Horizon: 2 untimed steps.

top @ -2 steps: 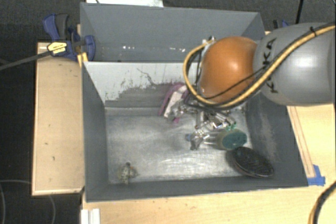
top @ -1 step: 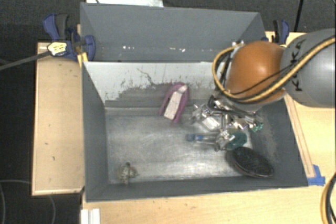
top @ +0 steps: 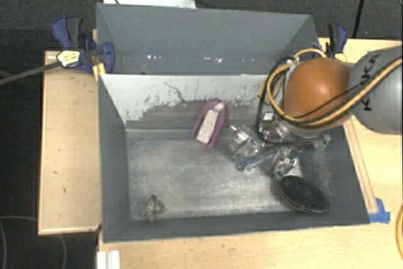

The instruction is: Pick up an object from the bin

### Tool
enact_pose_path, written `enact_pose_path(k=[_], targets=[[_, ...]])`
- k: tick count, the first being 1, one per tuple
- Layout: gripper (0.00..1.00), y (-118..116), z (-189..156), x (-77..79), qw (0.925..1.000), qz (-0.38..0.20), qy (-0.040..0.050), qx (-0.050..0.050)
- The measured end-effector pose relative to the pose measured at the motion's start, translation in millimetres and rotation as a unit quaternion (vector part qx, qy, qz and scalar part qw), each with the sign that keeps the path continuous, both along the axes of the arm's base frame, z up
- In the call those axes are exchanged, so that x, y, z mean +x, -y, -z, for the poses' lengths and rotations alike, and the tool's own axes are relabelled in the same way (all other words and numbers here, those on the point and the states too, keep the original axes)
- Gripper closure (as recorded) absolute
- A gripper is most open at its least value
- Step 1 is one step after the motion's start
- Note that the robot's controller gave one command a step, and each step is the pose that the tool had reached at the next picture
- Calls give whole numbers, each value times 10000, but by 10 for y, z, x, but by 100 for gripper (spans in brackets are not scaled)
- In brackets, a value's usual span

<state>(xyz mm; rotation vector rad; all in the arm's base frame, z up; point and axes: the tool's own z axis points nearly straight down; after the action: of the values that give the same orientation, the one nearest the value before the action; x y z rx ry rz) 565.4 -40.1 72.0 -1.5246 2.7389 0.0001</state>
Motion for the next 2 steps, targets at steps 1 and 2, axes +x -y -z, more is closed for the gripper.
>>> enact_pose_path(k=[1, 2], targets=[[100, -6, -21, 13, 10000, 37, 7, -1], [100, -32, -1716, -114, 9930, -1185, 13, -22]])
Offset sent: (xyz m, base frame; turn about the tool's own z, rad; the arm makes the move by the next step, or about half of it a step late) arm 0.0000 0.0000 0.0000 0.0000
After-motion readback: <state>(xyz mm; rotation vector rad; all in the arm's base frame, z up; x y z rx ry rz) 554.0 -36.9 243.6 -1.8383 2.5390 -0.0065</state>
